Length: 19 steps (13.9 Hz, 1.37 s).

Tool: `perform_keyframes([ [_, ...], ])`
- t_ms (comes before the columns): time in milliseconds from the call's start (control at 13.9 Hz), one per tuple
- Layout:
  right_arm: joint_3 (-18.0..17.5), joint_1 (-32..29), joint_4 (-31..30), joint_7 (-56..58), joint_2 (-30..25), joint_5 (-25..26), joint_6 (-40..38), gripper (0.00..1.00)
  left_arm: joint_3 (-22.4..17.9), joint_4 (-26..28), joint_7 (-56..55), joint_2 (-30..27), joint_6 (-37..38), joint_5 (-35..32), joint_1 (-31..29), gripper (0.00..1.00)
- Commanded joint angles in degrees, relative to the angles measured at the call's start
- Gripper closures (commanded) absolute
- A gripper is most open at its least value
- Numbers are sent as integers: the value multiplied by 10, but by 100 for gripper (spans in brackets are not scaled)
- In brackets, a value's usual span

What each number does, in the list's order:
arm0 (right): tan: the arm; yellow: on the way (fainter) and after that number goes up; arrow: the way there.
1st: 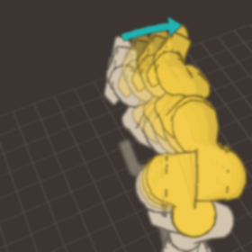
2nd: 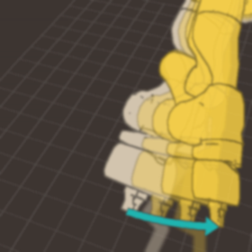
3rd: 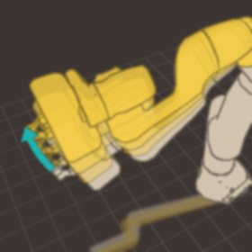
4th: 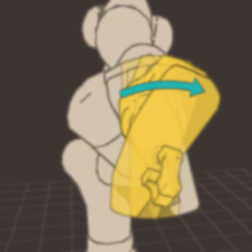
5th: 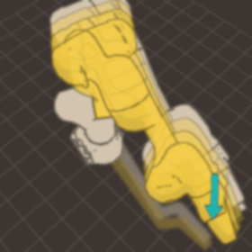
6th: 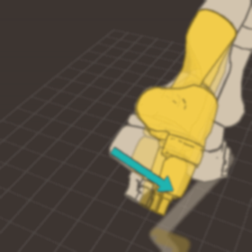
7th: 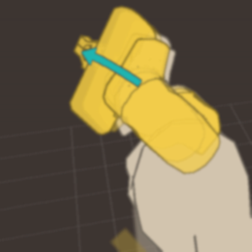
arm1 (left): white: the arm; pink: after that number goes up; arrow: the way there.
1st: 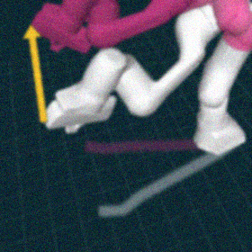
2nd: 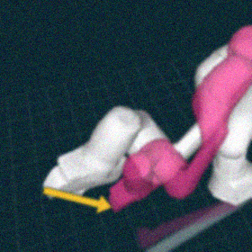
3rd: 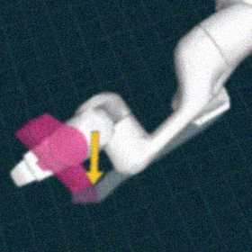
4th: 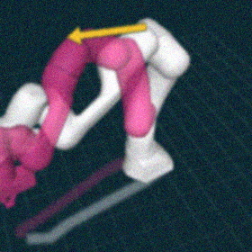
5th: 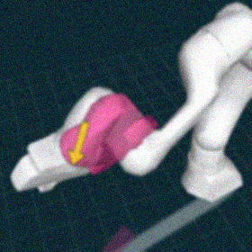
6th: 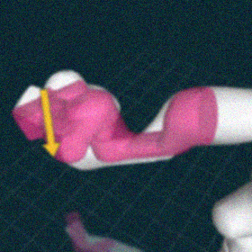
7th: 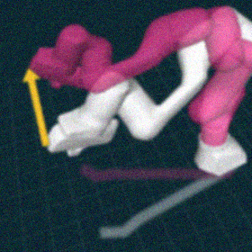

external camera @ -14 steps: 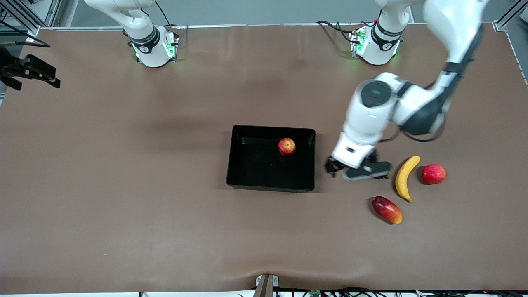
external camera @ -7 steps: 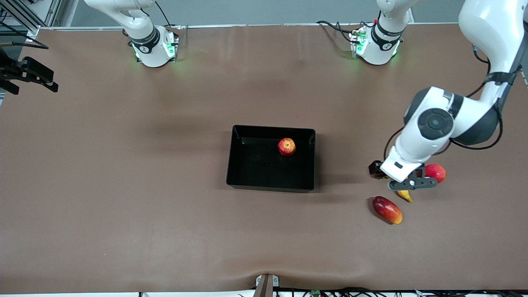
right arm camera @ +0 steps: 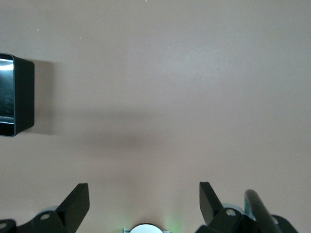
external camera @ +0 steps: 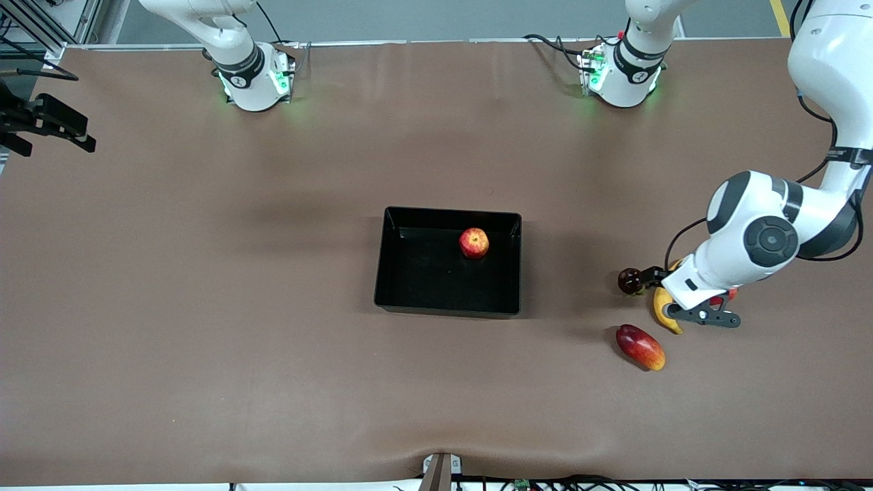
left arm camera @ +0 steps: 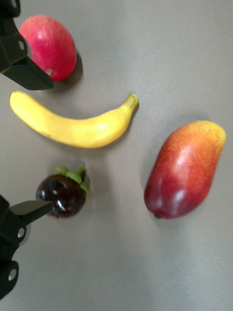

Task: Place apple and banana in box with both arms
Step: 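Move the left gripper down to the yellow banana, then grasp the yellow banana with the left gripper and lift it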

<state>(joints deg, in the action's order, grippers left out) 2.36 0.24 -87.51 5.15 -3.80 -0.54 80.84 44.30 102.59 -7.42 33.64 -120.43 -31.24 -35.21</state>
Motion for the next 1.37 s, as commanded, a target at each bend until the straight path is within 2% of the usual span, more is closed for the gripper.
perform_keyframes([
  [0,0,-13,-2,1,-8,-6,-2,0,10,-2,98,20,-14,0,-35,0],
  [359,-1,-12,-2,1,-8,-9,-2,0,9,17,152,49,-51,-2,-49,0],
  [647,-1,-12,-2,0,-8,-9,-3,0,6,24,152,59,-58,-47,-49,3],
  [935,-1,-11,-2,0,-8,-10,-3,0,-24,38,152,81,-114,-48,-50,8],
  [1150,-1,-11,-2,0,-8,-10,-3,0,-29,46,145,86,-124,-48,-49,19],
  [1294,-1,-10,-2,0,-8,-10,-3,0,-29,49,145,89,-130,-48,-49,41],
])
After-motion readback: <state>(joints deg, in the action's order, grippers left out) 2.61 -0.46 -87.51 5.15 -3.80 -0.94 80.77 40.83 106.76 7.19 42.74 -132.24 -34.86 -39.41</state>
